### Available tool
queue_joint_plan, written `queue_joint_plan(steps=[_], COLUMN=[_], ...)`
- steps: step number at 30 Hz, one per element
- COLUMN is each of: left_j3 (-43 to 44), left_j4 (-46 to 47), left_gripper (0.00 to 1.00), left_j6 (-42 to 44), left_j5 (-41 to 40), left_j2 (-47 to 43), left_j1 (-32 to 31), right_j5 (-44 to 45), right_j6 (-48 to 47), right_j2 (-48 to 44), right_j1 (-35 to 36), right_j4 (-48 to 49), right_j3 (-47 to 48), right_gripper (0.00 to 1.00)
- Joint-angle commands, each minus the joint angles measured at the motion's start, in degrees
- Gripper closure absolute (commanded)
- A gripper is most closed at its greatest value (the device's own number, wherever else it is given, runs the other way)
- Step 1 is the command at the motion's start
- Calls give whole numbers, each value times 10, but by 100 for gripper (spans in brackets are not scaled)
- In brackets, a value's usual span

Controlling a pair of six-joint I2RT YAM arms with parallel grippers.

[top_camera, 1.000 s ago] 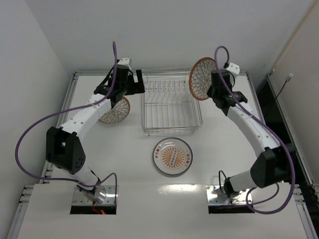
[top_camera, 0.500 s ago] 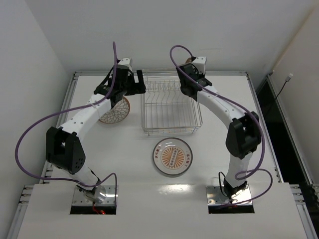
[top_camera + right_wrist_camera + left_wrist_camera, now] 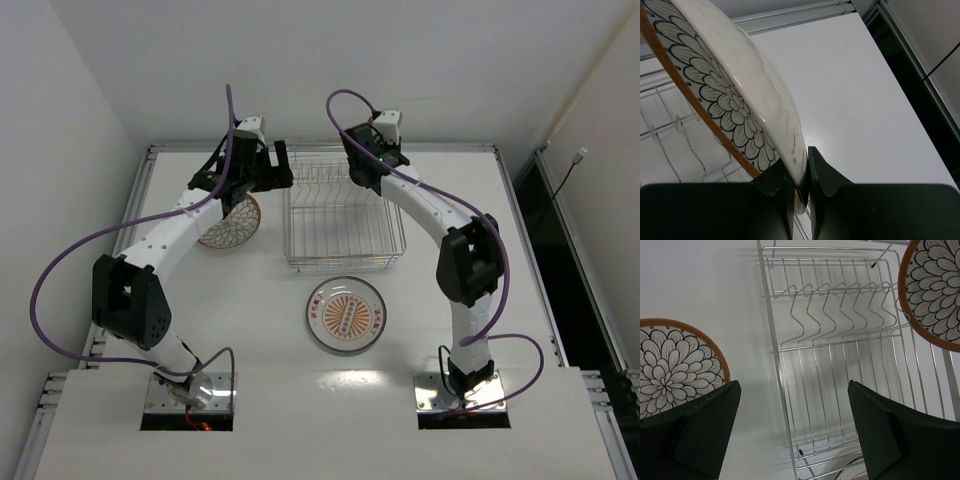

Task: Load the plates into the dish rack

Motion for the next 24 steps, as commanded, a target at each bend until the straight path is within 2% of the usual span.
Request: queue_joint_plan(steps=[1,12,18,24], left_j3=[20,20,20,25], left_j4=[15,15,15,15], left_gripper=[13,13,13,13], left_j6=[-5,-5,-5,-5], left_j5=[5,5,5,5], left_j2=[-21,-21,-26,-26], left_j1=[5,5,5,5], right_j5=[75,109,109,104], right_j6=[22,61,99,99], right_j2=[2,-23,4,9], right_j1=[-3,3,3,3], right_j4=[29,-2,-54,-49], right_j3=[29,49,81,89], right_gripper=[100,100,100,100])
